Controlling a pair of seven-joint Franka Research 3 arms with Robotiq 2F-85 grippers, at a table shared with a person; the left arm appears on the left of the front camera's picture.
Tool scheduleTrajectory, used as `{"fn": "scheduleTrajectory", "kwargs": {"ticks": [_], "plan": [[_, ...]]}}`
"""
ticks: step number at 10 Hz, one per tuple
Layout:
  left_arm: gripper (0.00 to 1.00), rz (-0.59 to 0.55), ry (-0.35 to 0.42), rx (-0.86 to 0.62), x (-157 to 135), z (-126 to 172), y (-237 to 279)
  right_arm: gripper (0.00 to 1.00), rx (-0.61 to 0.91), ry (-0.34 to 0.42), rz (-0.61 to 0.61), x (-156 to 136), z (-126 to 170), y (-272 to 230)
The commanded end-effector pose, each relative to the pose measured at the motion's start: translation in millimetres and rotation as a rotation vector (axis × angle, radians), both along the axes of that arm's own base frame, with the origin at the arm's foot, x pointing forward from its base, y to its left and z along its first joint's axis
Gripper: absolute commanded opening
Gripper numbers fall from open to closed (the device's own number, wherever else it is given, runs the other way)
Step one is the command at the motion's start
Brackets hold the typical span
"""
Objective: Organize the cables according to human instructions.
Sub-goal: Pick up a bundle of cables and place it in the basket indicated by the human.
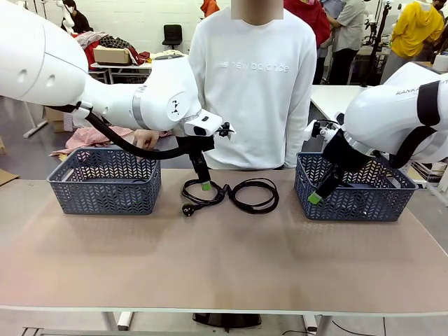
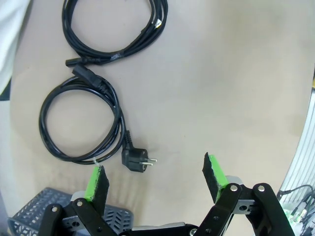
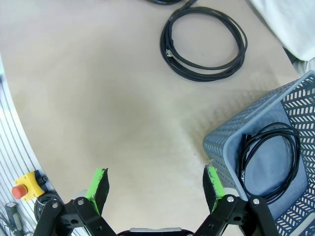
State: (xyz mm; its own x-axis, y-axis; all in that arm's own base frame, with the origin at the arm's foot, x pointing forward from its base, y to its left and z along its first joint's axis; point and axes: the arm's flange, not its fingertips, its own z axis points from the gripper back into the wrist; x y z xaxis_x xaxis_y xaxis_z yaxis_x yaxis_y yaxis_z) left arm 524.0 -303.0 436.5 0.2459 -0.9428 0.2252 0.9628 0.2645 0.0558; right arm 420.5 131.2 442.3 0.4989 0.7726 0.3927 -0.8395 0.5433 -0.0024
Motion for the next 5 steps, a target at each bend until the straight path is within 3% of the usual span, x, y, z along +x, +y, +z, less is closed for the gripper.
{"fn": "scheduleTrajectory", "kwargs": {"ticks": [1, 5], "plan": [[1.0, 0.003, -0.014, 0.027, 7.9, -6.7, -1.9, 1.0, 0.001, -0.002, -0.001, 1.3, 1.9, 1.6], [1.0, 0.016, 0.02, 0.098, 37.5, -38.8, -23.2, 1.0, 0.001, -0.002, -0.001, 1.3, 1.9, 1.6]]}}
